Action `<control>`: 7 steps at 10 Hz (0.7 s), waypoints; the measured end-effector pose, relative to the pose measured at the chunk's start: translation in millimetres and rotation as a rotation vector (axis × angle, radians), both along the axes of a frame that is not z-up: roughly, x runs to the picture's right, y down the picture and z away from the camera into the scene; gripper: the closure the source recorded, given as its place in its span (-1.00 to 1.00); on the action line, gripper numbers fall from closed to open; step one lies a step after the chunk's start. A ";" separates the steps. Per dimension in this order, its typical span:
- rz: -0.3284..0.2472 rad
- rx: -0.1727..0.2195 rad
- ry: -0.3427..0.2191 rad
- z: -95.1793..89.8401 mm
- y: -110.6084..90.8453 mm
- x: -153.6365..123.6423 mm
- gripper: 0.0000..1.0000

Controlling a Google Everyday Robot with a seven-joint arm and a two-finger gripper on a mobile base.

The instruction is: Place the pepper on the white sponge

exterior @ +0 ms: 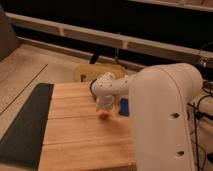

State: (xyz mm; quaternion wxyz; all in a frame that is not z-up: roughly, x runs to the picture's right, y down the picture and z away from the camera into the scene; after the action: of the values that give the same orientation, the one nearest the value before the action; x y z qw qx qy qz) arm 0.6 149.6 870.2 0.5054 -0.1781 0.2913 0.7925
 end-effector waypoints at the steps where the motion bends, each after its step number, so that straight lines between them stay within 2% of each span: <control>1: -0.001 0.000 0.001 0.0 0.1 0.4 -0.30; 7: -0.010 0.007 -0.007 2.3 -3.5 -0.1 -0.30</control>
State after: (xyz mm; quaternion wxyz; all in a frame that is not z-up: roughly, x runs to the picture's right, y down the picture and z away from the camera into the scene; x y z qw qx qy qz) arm 0.5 146.1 872.5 0.5108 -0.1778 0.2875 0.7904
